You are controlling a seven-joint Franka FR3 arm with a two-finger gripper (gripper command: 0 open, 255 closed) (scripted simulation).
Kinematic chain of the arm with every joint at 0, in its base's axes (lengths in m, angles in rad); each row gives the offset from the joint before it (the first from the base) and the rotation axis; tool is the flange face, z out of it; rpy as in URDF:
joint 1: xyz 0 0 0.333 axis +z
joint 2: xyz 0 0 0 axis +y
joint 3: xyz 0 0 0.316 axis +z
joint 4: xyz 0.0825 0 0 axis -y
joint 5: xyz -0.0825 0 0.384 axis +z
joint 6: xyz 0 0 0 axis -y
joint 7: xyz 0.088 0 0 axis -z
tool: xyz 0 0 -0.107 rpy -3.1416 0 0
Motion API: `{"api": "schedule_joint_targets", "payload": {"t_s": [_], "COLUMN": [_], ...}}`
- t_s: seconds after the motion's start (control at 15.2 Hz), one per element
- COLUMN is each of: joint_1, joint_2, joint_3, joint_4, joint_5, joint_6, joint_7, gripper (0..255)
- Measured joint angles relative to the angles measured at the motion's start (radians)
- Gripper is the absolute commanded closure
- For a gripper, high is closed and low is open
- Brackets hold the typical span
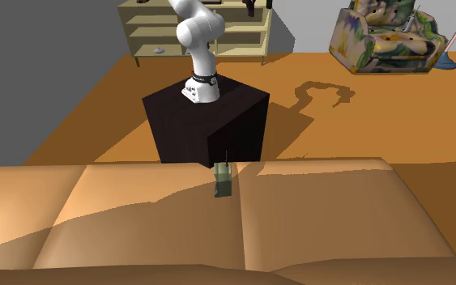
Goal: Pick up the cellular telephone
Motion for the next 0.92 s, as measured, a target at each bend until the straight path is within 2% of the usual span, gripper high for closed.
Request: {"api": "schedule_joint_targets", "payload": {"t_s": [0.13, 0.4, 0.92], "joint_1": [-0.001, -0.015, -0.051], "joint_2": [-0.001, -0.014, 0.053], "joint_3": [-0.006, -0.058, -0.184], "joint_4": [-0.012, -0.11, -0.262], "joint_5": [-0.006, -0.06, -0.181], "joint_6": [0.01, 0.085, 0.292], "joint_7": [-0.011, -0.1, -0.294], "gripper": [0, 0, 0]}}
